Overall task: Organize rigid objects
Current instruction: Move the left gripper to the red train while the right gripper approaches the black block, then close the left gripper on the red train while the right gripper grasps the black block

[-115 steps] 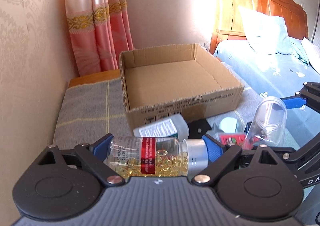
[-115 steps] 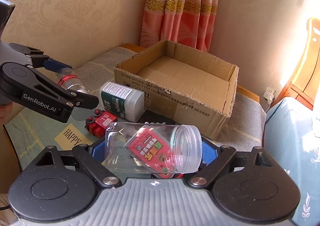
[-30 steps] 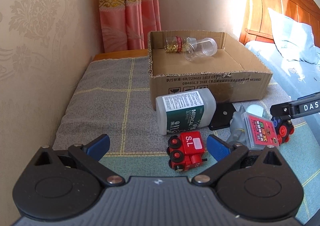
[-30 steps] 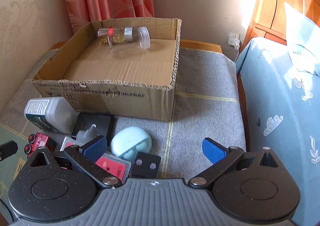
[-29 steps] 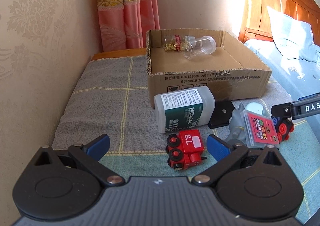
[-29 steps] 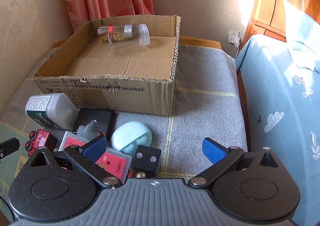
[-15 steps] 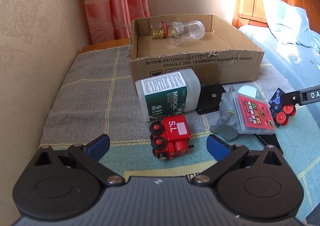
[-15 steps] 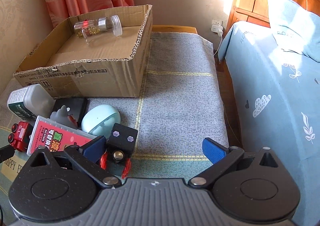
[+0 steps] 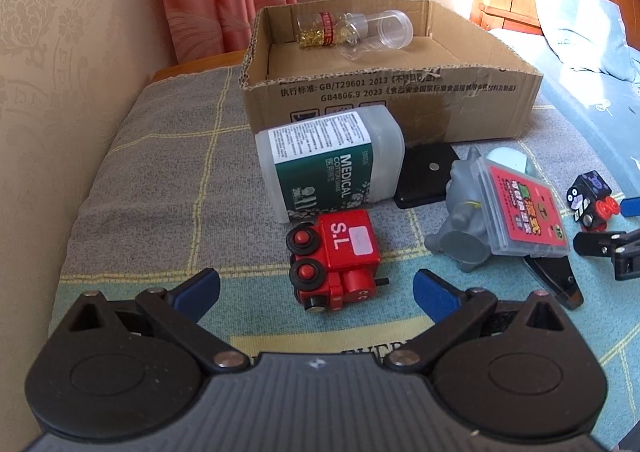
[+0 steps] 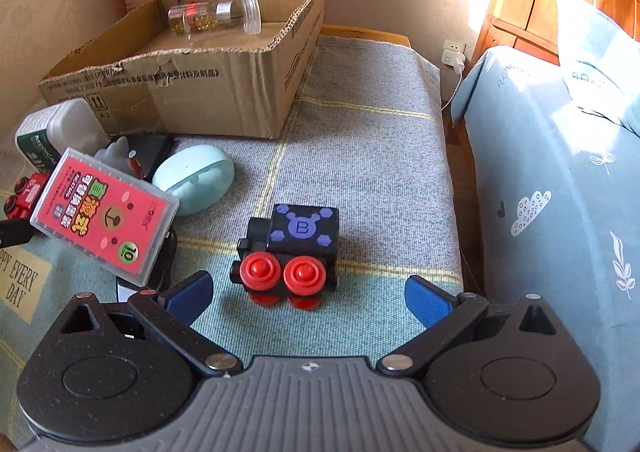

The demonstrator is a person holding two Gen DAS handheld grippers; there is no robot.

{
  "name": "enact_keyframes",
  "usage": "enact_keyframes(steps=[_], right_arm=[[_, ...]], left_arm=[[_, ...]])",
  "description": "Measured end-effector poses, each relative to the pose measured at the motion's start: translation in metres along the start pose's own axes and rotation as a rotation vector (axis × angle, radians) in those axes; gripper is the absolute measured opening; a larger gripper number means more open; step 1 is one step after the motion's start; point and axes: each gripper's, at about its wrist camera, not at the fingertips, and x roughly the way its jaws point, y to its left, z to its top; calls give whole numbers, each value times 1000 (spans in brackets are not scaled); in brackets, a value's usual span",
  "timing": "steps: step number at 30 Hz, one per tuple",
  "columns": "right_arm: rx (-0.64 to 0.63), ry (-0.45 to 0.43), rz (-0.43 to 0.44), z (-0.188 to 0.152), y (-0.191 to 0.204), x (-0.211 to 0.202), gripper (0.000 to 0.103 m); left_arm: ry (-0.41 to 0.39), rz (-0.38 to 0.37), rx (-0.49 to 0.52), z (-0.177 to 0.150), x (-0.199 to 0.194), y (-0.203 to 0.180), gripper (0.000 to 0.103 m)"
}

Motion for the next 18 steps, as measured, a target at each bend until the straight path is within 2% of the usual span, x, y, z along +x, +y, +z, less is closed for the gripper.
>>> enact_keyframes(steps=[5,9,18], right_arm=[[-6,-20,9,-1,0,1,103],[-6,-33,10,-2,0,2,103],[-13,-61,17,-6,-1,0,103]], left_arm=[[33,11,-7,-2,15,2,102],[44,-21,-60,-1,22,11,103],[48,-12,-90,-2,21,19,103]])
